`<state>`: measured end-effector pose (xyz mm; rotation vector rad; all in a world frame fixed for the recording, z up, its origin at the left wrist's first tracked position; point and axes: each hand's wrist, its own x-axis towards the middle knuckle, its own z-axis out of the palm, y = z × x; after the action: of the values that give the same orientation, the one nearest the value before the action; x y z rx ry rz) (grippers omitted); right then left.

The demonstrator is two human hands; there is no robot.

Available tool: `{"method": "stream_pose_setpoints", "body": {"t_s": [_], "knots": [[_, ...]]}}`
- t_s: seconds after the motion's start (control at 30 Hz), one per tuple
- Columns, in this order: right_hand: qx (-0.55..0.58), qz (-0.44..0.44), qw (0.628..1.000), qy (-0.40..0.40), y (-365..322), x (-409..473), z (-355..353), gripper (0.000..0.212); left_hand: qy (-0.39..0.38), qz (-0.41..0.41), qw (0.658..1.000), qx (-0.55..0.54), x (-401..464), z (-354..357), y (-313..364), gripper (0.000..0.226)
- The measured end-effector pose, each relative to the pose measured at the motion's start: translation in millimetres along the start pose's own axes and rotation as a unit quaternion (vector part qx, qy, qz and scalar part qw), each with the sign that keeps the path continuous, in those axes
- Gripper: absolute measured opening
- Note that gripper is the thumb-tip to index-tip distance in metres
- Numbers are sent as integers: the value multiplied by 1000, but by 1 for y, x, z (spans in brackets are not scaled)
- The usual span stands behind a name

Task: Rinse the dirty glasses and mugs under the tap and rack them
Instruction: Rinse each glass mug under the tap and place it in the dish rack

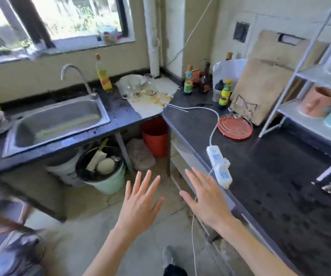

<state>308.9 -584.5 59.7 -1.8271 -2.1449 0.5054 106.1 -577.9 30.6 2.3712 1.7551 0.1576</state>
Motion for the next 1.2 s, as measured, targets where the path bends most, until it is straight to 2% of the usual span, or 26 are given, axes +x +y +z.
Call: {"method": "stream_pose_setpoints", "body": {"t_s": [0.1, 0.2, 0.3, 0.4, 0.53, 0.73, 0.87, 1.03, 1.2], "knots": [[-7, -35, 999, -17, -24, 59, 10, 72, 21, -46, 999, 4, 17, -4, -45, 60], [3, -70, 998, -7, -43, 126, 18, 74, 43, -95, 995, -3, 47, -17, -89, 70], [19, -85, 996, -5, -60, 186, 20, 61, 80, -135, 987, -25, 82, -33, -127, 81], [28, -95, 995, -12, -72, 238, 22, 60, 101, -165, 980, -39, 115, -44, -157, 80], [32, -95, 994, -34, -85, 297, 26, 59, 73, -185, 979, -42, 155, -46, -189, 83], [28, -75, 995, -66, -99, 387, 39, 60, 39, -187, 981, -38, 224, -55, -242, 84], [19, -55, 996, -72, -109, 460, 52, 59, 9, -187, 982, -31, 282, -63, -295, 73], [41, 0, 996, -81, -124, 552, 64, 56, 11, -169, 984, -47, 351, -76, -365, 89], [32, 54, 991, -120, -127, 649, 76, 56, -14, -137, 990, -26, 415, -93, -405, 105]]}}
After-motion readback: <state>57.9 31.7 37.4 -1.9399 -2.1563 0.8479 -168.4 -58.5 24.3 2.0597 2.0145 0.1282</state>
